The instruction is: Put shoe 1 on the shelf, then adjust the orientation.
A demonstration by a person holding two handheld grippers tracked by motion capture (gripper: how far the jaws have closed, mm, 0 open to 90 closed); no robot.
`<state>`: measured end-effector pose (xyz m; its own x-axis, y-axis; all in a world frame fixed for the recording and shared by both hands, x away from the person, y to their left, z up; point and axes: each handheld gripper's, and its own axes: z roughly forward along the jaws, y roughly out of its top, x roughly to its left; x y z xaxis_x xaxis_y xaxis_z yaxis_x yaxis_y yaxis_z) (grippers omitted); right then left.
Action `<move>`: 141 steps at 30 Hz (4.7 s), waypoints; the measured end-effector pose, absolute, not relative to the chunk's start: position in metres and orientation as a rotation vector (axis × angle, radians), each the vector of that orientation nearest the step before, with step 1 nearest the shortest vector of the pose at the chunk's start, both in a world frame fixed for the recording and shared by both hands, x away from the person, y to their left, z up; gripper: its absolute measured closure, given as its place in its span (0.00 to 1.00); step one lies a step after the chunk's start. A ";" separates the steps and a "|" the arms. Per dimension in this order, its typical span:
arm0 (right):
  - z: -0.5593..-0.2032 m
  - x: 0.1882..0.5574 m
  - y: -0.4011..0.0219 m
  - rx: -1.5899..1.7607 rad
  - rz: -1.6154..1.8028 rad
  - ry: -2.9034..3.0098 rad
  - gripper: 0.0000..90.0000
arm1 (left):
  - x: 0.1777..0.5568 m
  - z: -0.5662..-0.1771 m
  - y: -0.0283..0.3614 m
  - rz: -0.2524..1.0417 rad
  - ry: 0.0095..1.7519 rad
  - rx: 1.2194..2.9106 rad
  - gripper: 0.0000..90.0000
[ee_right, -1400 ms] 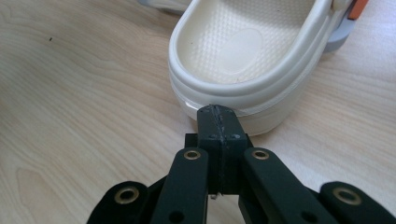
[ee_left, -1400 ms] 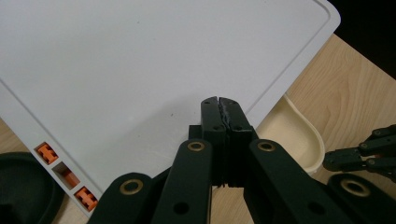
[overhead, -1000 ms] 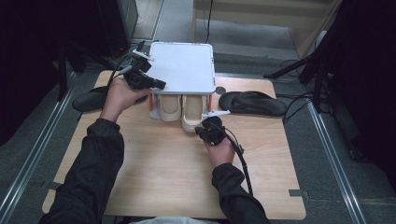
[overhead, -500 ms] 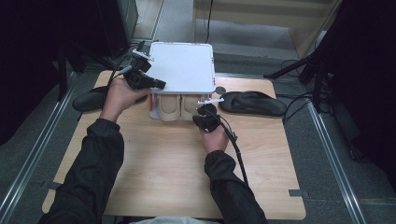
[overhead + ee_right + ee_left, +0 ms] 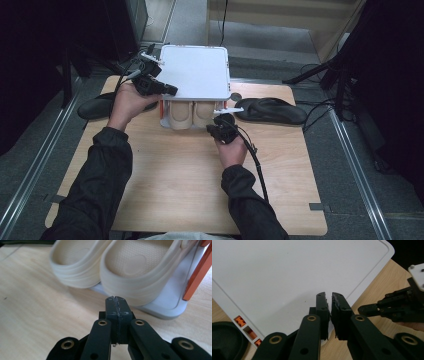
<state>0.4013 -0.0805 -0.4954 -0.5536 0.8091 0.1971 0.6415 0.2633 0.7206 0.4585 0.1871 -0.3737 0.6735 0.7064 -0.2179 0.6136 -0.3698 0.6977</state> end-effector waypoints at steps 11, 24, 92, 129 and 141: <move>-0.473 0.366 -0.096 1.249 1.302 2.375 0.88 | 0.445 -0.358 0.196 0.101 1.004 2.035 0.55; -0.460 0.345 -0.123 1.162 1.355 2.457 0.74 | 0.425 -0.350 0.208 0.113 0.998 2.044 0.48; -0.484 0.310 -0.131 1.035 1.393 2.551 0.58 | 0.430 -0.468 0.394 0.323 1.464 1.931 1.00; -0.482 0.300 -0.158 1.120 1.415 2.453 0.61 | 0.454 -0.505 0.398 0.290 1.577 1.960 1.00; -0.484 0.306 -0.152 1.107 1.412 2.474 0.63 | 0.438 -0.503 0.380 0.213 1.569 1.976 1.00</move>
